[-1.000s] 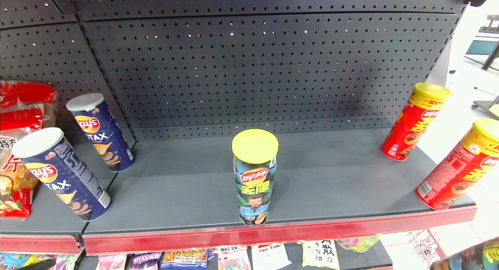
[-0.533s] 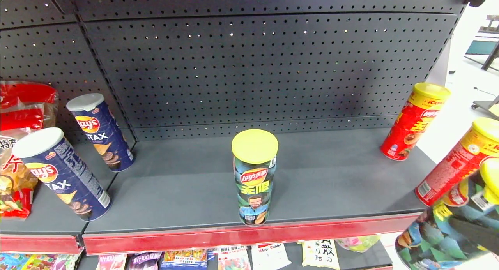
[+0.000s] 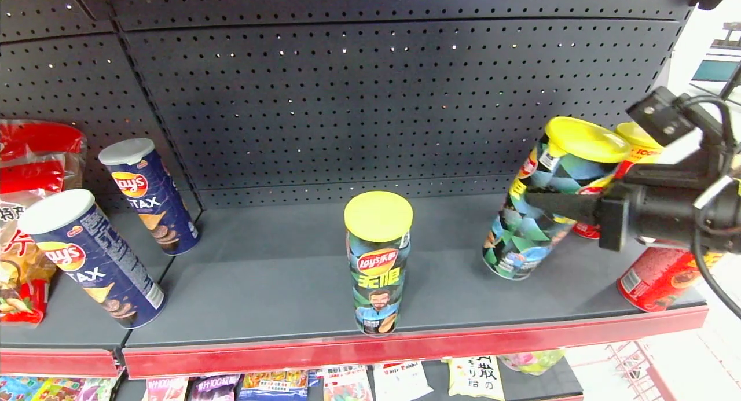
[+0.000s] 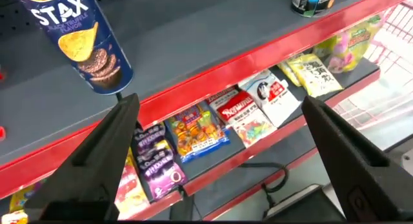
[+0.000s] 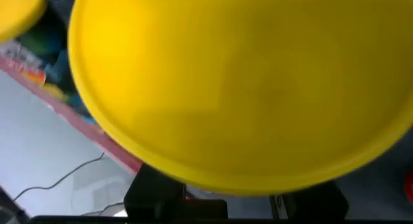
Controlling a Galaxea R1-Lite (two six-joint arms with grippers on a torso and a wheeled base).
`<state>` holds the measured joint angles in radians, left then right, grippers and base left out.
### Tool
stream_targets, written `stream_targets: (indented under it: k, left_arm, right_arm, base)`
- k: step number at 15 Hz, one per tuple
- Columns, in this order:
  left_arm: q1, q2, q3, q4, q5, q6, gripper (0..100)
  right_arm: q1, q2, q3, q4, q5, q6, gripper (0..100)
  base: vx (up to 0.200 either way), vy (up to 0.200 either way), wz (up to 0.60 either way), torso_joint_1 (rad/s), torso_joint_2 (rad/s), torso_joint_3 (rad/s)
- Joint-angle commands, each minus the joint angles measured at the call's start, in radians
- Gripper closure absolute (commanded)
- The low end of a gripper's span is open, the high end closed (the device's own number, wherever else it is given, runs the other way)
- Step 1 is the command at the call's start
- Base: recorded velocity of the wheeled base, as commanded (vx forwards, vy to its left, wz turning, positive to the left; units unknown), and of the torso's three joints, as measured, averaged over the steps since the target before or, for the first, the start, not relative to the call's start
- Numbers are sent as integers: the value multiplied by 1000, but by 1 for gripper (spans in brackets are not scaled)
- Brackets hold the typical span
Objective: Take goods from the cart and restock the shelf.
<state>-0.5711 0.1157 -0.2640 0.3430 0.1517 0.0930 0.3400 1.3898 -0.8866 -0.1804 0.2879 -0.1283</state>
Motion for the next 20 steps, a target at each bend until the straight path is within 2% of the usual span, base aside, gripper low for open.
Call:
stream_targets:
  k: [1,3,13,20]
  left_arm:
    - [11,-7,14,1,0,5,0]
    - [27,-19,20,2,-1,5,0]
    - [36,-24,28,1,11,7,0]
    - [42,-36,42,2,12,7,0]
  right_arm:
    - [28,204,-137,-10,10,-4,100]
    - [59,262,-193,-10,10,-4,100]
    - [166,517,-488,1,1,-40,100]
    - [237,572,-537,7,-3,-40,100]
  base:
    - [0,0,0,0,0,0]
    - [0,0,0,0,0,0]
    - [0,0,0,0,0,0]
    - [0,0,0,0,0,0]
